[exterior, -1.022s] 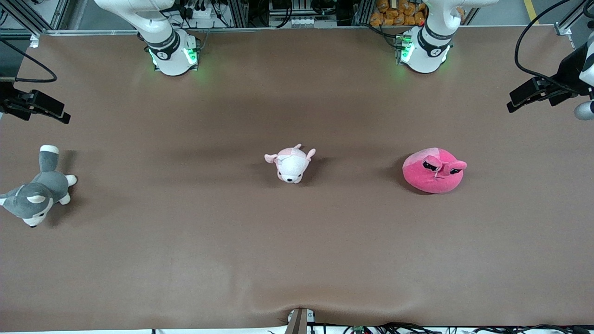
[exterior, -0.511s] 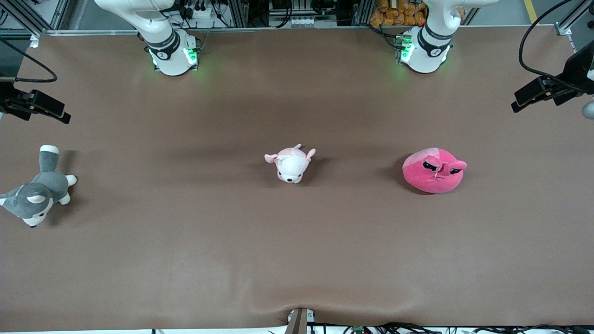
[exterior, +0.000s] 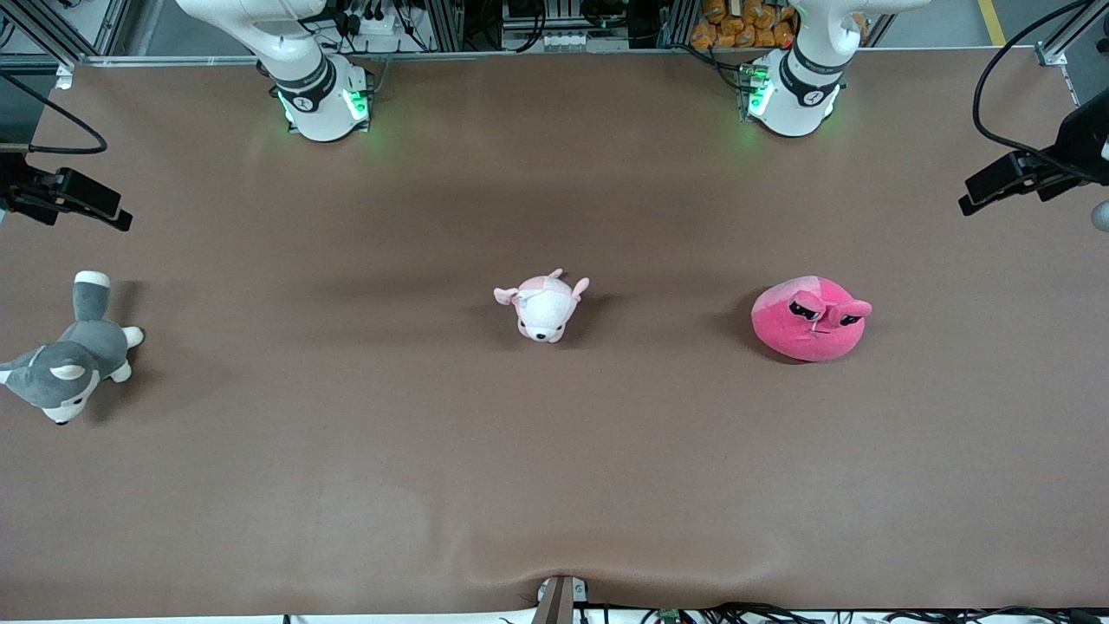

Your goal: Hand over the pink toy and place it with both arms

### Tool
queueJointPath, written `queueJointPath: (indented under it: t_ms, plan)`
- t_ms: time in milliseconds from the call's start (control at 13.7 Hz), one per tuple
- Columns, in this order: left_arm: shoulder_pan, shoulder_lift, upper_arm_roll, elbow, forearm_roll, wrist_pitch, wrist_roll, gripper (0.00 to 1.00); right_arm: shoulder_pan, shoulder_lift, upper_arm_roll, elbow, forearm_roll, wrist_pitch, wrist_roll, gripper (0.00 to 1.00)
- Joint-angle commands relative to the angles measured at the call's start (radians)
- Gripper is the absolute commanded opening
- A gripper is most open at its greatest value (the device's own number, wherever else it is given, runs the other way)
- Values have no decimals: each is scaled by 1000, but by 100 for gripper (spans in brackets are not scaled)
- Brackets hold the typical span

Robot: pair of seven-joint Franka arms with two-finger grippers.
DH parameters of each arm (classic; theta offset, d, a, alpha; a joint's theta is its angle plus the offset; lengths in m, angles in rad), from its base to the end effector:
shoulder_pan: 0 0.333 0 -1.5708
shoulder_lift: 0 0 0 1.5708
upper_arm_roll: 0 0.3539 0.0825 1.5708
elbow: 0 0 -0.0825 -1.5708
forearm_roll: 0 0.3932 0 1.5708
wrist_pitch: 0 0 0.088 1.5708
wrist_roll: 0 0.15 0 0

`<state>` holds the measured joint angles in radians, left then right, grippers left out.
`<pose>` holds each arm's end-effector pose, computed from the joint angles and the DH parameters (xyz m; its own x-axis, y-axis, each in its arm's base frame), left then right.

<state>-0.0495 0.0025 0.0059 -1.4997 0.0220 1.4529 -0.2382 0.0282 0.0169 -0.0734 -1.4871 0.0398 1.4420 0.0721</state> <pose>0.5501 -0.0205 0.6418 0.9797 0.1959 -0.0427 0.1946 -0.9803 -0.0330 0.5535 -0.0183 0.6390 0.9916 -0.1119 -0.0644 -0.1142 -0.9929 -0.0339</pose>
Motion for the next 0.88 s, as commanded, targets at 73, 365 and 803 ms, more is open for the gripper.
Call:
queueJointPath:
  t_ms: [73,365,803]
  plan:
    - [-1,31,-3,15,9,20,-36,100,6,11,0,24,-2,-15,6,100]
    - [2,33,-3,16,19,50,-43,100,6,11,0,24,-2,-14,6,100]
    - [17,30,-1,15,9,67,-44,100,6,11,0,24,-1,-15,9,100]
